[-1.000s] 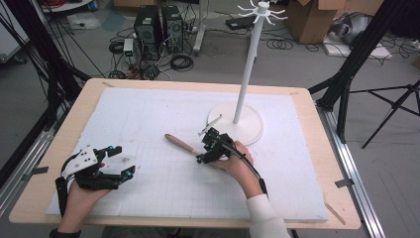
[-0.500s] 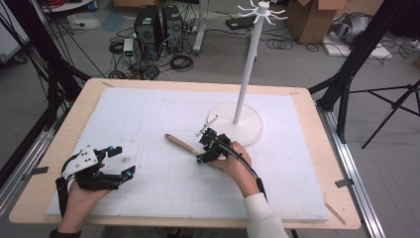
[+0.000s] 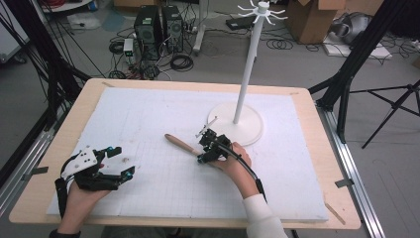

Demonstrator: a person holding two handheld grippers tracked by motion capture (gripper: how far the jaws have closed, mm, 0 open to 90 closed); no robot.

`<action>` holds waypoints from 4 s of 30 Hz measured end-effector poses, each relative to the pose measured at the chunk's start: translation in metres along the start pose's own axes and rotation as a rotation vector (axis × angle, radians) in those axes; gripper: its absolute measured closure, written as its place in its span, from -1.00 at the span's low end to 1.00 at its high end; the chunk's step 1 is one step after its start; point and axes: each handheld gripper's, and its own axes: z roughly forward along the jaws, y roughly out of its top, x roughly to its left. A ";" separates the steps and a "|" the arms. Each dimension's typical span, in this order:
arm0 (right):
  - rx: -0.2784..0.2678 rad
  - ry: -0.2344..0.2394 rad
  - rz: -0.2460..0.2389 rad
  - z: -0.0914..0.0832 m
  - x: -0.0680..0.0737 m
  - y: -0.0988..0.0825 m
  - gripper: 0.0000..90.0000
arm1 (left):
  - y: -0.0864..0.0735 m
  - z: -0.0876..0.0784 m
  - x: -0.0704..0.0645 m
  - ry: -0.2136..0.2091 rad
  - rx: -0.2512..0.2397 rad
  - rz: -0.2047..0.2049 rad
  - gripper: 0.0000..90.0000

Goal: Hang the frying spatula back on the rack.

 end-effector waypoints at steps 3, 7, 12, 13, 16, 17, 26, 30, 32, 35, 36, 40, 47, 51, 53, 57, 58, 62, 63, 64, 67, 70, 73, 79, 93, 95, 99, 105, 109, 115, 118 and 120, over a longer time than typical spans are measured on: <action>0.000 -0.003 -0.002 0.000 0.000 0.000 0.34 | 0.000 -0.001 0.000 0.001 -0.002 -0.003 -0.68; -0.004 -0.005 0.006 0.000 0.001 -0.001 0.34 | 0.000 -0.001 0.001 0.007 0.001 -0.002 -0.68; -0.012 -0.008 0.002 0.000 0.002 -0.002 0.50 | 0.000 -0.001 0.000 0.004 0.001 -0.003 -0.68; -0.009 -0.002 0.004 -0.001 0.002 -0.002 0.55 | 0.000 -0.001 0.000 0.005 0.002 -0.004 -0.68; -0.008 0.014 -0.004 -0.001 0.002 -0.002 0.68 | 0.000 -0.001 0.000 0.010 0.003 -0.004 -0.68; -0.008 0.014 -0.004 -0.001 0.002 -0.002 0.68 | 0.000 -0.001 0.000 0.010 0.003 -0.004 -0.68; -0.005 0.044 0.007 -0.001 -0.002 -0.001 0.71 | 0.000 -0.002 0.001 0.011 0.006 -0.005 -0.67; -0.011 0.045 0.000 -0.004 -0.002 -0.002 0.71 | -0.001 -0.003 0.002 0.015 0.007 -0.004 -0.67; -0.026 0.047 0.000 -0.007 -0.003 -0.002 0.71 | -0.001 -0.003 0.002 0.015 0.008 -0.005 -0.67; -0.053 0.055 -0.003 -0.012 -0.003 -0.003 0.71 | -0.001 -0.002 0.002 0.013 0.009 -0.006 -0.67; -0.079 0.067 -0.005 -0.017 -0.003 -0.003 0.71 | -0.001 -0.002 0.001 0.013 0.009 -0.004 -0.67; -0.120 0.064 -0.016 -0.026 0.000 -0.003 0.72 | 0.000 -0.002 0.001 0.013 0.007 -0.005 -0.66; -0.217 0.076 -0.043 -0.048 0.009 -0.004 0.72 | 0.001 -0.004 -0.001 0.012 -0.001 -0.005 -0.66; -0.272 0.073 -0.059 -0.061 0.015 -0.007 0.72 | 0.003 -0.004 -0.002 0.009 -0.011 -0.005 -0.65; -0.313 0.044 -0.066 -0.070 0.020 -0.010 0.72 | 0.004 -0.004 -0.003 0.004 -0.016 -0.005 -0.65; -0.366 0.034 -0.061 -0.079 0.023 -0.016 0.72 | 0.006 -0.003 -0.005 -0.001 -0.029 -0.008 -0.65; -0.381 0.025 -0.056 -0.082 0.024 -0.018 0.72 | 0.007 -0.003 -0.006 -0.002 -0.028 -0.005 -0.65; -0.448 -0.005 -0.042 -0.093 0.027 -0.027 0.72 | 0.011 -0.003 -0.009 -0.010 -0.042 -0.001 -0.65; -0.467 -0.012 -0.040 -0.095 0.028 -0.030 0.72 | 0.012 -0.003 -0.010 -0.012 -0.047 0.000 -0.66; -0.501 -0.016 -0.037 -0.100 0.030 -0.035 0.72 | 0.013 -0.003 -0.011 -0.013 -0.052 -0.001 -0.65; -0.528 -0.024 -0.038 -0.104 0.032 -0.041 0.72 | 0.016 -0.004 -0.013 -0.019 -0.066 -0.002 -0.65; -0.573 -0.035 -0.039 -0.110 0.034 -0.049 0.72 | 0.020 -0.002 -0.015 -0.030 -0.089 -0.011 -0.65; -0.600 -0.037 -0.035 -0.114 0.034 -0.056 0.72 | 0.024 0.000 -0.018 -0.033 -0.100 -0.013 -0.65; -0.614 -0.044 -0.024 -0.116 0.033 -0.062 0.72 | 0.033 0.007 -0.024 -0.052 -0.140 -0.046 -0.65; -0.673 -0.081 -0.035 -0.119 0.044 -0.065 0.71 | 0.076 0.042 -0.054 -0.109 -0.197 -0.059 -0.58; -0.678 -0.087 -0.041 -0.119 0.046 -0.064 0.72 | 0.081 0.048 -0.057 -0.129 -0.207 -0.072 -0.56; -0.692 -0.096 -0.047 -0.119 0.049 -0.064 0.72 | 0.089 0.062 -0.065 -0.132 -0.211 -0.082 -0.53; -0.701 -0.098 -0.050 -0.119 0.053 -0.062 0.71 | 0.098 0.084 -0.077 -0.121 -0.205 -0.101 -0.50; -0.710 -0.109 -0.056 -0.118 0.055 -0.061 0.72 | 0.101 0.096 -0.078 -0.118 -0.233 -0.146 -0.49; -0.717 -0.111 -0.064 -0.118 0.057 -0.060 0.71 | 0.107 0.109 -0.084 -0.135 -0.227 -0.140 -0.47; -0.720 -0.117 -0.066 -0.118 0.058 -0.060 0.72 | 0.112 0.114 -0.085 -0.136 -0.223 -0.135 -0.45; -0.721 -0.115 -0.064 -0.117 0.059 -0.059 0.72 | 0.116 0.116 -0.085 -0.133 -0.221 -0.129 -0.44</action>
